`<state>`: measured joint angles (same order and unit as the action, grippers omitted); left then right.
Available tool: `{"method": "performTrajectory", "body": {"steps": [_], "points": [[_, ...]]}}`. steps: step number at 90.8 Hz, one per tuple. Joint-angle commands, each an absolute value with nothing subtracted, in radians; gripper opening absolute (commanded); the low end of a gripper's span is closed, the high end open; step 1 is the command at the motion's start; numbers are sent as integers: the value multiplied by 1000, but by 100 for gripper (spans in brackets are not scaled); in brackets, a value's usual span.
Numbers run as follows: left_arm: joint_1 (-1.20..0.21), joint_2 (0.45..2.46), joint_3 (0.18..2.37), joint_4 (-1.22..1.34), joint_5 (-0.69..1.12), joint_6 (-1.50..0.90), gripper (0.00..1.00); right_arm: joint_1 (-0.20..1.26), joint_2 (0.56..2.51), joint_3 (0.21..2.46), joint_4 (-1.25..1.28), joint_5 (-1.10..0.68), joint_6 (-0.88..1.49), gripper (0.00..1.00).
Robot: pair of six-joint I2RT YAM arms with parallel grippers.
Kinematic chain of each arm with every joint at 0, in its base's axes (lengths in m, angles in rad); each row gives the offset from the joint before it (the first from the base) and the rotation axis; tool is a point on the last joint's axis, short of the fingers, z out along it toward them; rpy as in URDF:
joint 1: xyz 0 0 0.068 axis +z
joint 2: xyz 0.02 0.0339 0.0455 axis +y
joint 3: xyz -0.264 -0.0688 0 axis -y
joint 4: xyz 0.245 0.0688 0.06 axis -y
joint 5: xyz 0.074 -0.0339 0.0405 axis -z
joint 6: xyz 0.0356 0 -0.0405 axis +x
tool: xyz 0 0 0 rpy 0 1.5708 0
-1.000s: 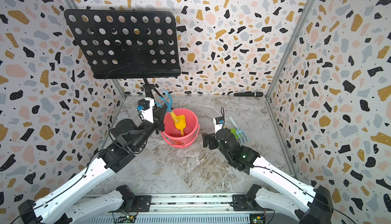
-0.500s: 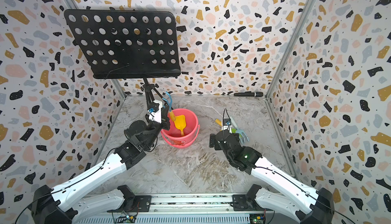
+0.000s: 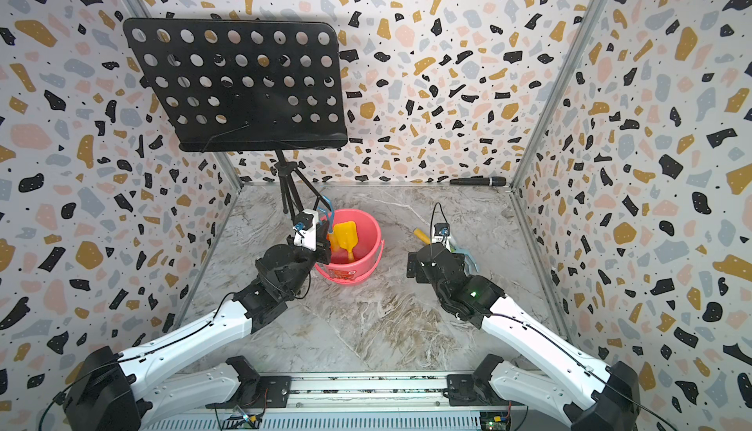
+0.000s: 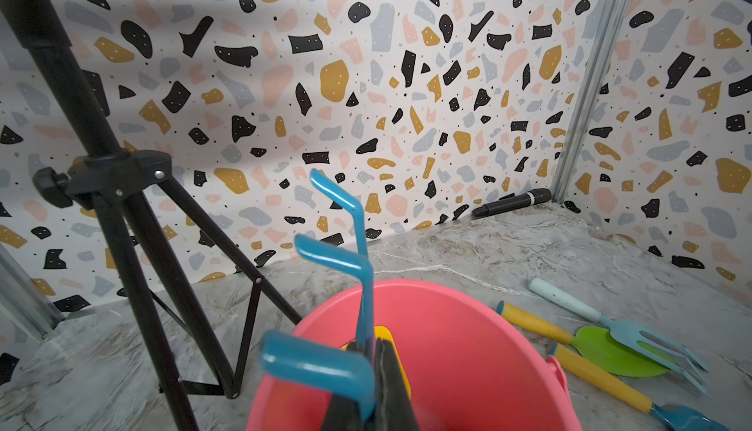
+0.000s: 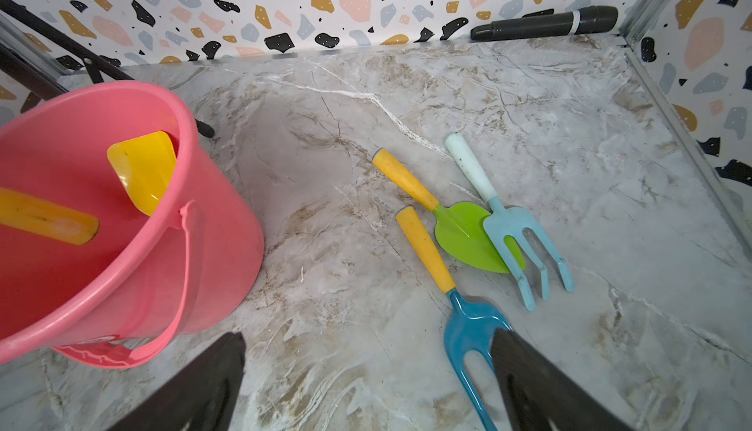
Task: Organize the gardening tools
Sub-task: Place the gardening tool in the container.
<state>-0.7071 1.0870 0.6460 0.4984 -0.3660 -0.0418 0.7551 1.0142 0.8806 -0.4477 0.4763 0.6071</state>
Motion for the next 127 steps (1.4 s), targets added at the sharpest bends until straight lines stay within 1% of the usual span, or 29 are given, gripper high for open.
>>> {"method": "performTrajectory", "body": {"steps": [1,17,28,40,47,53,59,67,78,88,100,102,127], "points": [[-704,1094,630,594,-346,-85,0,709,1053,920,-480,385,620,100],[-704,1119,598,615,-343,-115,1,620,1173,970,-480,264,597,100],[-704,1138,584,627,-340,-136,8,573,1253,1011,-479,210,578,100],[-704,1148,581,629,-343,-148,11,529,1324,1045,-480,174,565,100],[-704,1149,583,627,-348,-155,15,500,1370,1065,-490,144,555,100],[-704,1149,586,623,-352,-160,24,474,1405,1076,-494,112,547,99],[-704,1145,590,617,-352,-167,32,448,1440,1089,-497,75,534,97],[-704,1133,597,604,-352,-172,51,424,1481,1107,-507,40,519,93],[-704,1107,608,575,-357,-177,64,397,1530,1124,-517,5,503,90],[-704,1079,625,538,-364,-191,81,373,1565,1138,-526,-9,490,89],[-704,1043,656,476,-362,-210,99,355,1615,1166,-540,-31,481,87],[-704,1038,661,463,-362,-213,100,354,1623,1171,-541,-32,480,86],[-704,944,729,265,-378,-277,99,337,1729,1222,-551,1,464,83]]}}
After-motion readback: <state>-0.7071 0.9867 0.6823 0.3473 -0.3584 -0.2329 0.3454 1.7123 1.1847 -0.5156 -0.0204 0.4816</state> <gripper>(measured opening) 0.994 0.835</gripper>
